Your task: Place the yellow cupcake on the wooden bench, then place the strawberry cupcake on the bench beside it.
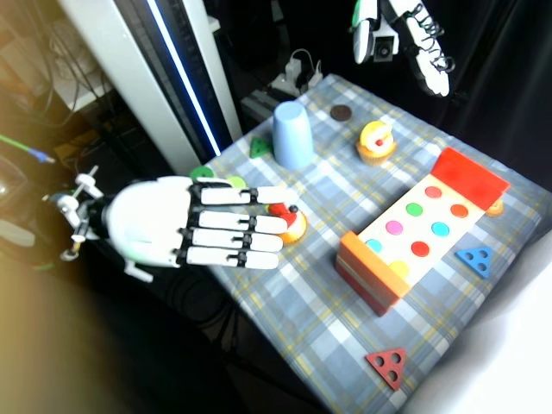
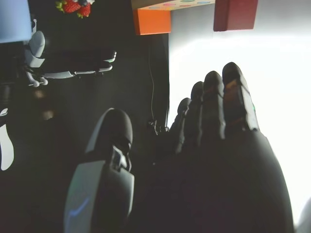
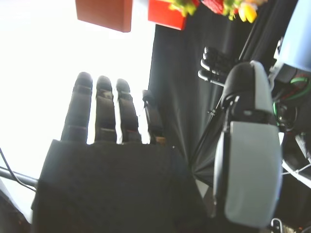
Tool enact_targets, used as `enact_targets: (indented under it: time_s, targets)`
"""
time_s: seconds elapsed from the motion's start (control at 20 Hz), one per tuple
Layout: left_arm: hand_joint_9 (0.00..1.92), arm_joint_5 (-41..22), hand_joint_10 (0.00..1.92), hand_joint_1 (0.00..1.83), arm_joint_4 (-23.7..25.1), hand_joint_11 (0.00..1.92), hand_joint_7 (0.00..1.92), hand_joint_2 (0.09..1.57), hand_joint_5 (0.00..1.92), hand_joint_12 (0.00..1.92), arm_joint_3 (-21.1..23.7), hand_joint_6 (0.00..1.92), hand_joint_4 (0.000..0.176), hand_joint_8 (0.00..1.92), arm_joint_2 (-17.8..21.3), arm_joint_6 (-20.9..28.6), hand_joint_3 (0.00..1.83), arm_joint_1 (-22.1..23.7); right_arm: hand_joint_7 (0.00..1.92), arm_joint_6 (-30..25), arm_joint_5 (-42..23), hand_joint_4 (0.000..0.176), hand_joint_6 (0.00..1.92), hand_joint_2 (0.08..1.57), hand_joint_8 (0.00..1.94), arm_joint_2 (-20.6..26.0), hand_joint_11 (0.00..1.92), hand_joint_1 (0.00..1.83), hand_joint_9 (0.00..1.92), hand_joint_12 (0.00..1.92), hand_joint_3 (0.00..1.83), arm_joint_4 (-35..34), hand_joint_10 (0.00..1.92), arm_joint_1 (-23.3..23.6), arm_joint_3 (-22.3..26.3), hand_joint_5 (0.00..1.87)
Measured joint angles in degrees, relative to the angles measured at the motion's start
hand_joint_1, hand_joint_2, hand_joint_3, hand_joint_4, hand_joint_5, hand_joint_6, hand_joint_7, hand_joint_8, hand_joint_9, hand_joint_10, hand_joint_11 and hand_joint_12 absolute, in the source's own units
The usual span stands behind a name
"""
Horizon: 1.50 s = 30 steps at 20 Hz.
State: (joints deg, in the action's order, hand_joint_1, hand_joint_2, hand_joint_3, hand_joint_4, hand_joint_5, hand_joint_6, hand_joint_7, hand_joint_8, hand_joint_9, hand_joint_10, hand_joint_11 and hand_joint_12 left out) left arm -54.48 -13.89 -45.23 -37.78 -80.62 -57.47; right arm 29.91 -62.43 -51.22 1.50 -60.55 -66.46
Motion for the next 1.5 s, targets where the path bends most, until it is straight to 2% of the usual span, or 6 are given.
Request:
enact_targets:
  time_s: [0.05,0.15,0.55,1.1,1.35,1.5]
  targets:
    - [0.36,1.2,0.02,0.52,0.3,0.00,0.38,0.98,0.39,0.79,-0.3,0.00,0.136,0.00,-0.1,-0.1,0.00,0.5,0.37,0.0,1.0,0.000,0.01,1.26,0.00,0.0,0.18,0.60,0.37,0.56,0.00,-0.4,0.01,0.0,0.0,0.54]
    - [0.36,4.1,0.01,0.58,1.0,0.00,0.39,0.95,0.37,0.88,-1.4,0.00,0.174,0.00,-1.4,-0.6,0.00,1.8,0.37,0.0,1.0,0.000,0.01,1.27,0.00,-0.1,0.20,0.56,0.38,0.56,0.00,0.0,0.01,0.1,0.0,0.54]
    - [0.46,22.1,0.01,0.84,-10.0,0.00,0.48,0.78,0.29,0.93,-4.9,0.00,0.176,0.00,-8.6,-32.4,0.00,11.5,0.46,-2.2,-2.2,0.000,0.00,1.28,0.00,0.0,0.19,0.55,0.43,0.59,0.00,2.4,0.00,0.4,0.2,0.61]
    - [0.52,31.5,0.01,0.93,-21.3,0.00,0.57,0.89,0.43,0.81,-10.1,0.00,0.176,0.01,-13.9,-51.5,0.00,16.1,0.56,-3.5,-4.2,0.000,0.00,1.33,0.00,0.2,0.39,0.55,0.55,0.43,0.00,4.6,0.00,1.1,0.5,0.73]
    - [0.73,31.9,0.02,0.90,-23.1,0.00,0.88,0.98,0.78,0.82,-11.4,0.02,0.085,0.01,-14.9,-52.0,0.00,16.7,0.57,-3.5,-4.2,0.000,0.00,1.35,0.00,0.1,0.42,0.60,0.54,0.37,0.00,4.6,0.00,1.1,0.5,0.76]
    - [0.79,31.8,0.01,0.87,-23.8,0.00,0.96,0.96,0.86,0.83,-11.5,0.01,0.072,0.01,-15.0,-52.0,0.00,17.3,0.60,-3.6,-4.1,0.000,0.00,1.36,0.00,0.1,0.47,0.60,0.55,0.30,0.00,4.5,0.00,1.1,0.5,0.78]
